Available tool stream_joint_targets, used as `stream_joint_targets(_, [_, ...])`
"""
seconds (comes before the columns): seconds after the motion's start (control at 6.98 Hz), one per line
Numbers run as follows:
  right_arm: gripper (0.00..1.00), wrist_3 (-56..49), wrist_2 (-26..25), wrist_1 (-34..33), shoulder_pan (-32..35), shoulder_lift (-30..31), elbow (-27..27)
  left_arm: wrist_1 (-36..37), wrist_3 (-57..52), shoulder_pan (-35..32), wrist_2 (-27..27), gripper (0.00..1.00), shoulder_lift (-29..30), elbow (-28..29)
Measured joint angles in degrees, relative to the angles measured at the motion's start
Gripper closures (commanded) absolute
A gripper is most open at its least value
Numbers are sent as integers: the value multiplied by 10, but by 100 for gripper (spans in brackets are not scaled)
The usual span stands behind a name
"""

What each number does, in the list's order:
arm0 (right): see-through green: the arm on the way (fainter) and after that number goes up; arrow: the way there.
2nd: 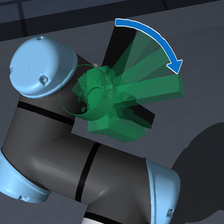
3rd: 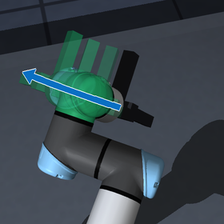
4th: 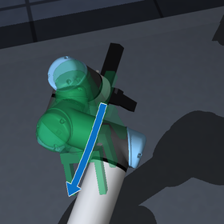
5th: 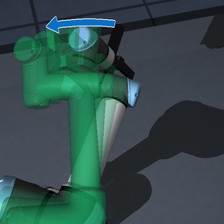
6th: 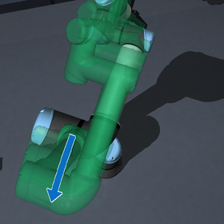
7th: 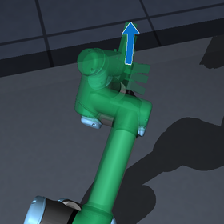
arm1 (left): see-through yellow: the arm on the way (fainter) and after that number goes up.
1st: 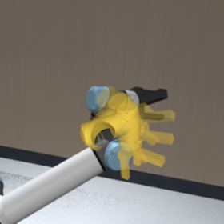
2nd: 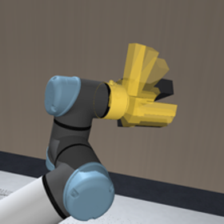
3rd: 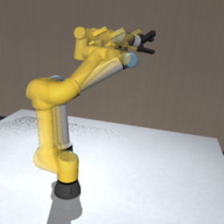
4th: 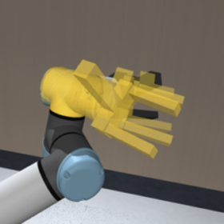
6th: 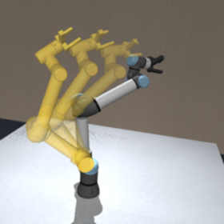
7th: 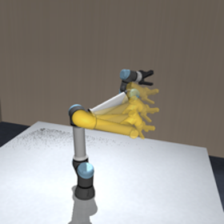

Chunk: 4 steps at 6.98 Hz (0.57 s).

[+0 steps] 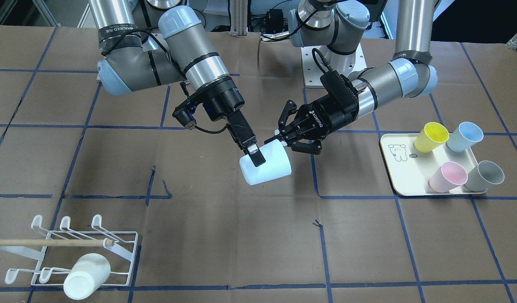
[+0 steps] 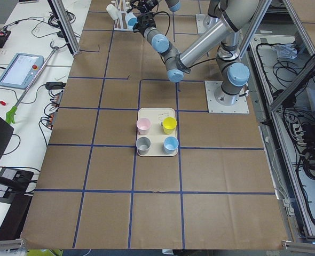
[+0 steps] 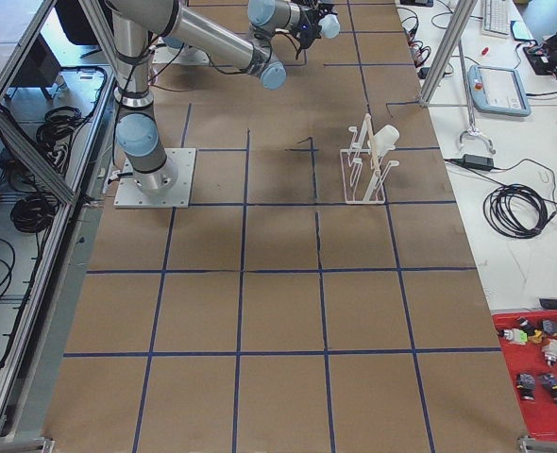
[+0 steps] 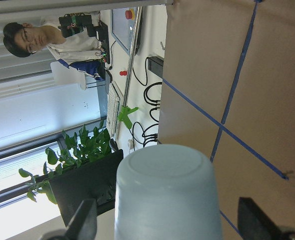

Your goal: Transfer IKEA cup to right arm and place on rack

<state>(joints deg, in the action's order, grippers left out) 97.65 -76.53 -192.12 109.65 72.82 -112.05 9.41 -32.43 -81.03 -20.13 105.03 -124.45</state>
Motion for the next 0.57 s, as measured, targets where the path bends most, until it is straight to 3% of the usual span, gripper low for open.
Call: stream_joint_targets(0.57, [0,-1,1,2,0,-12,6,1,1,0,1,92,0,0])
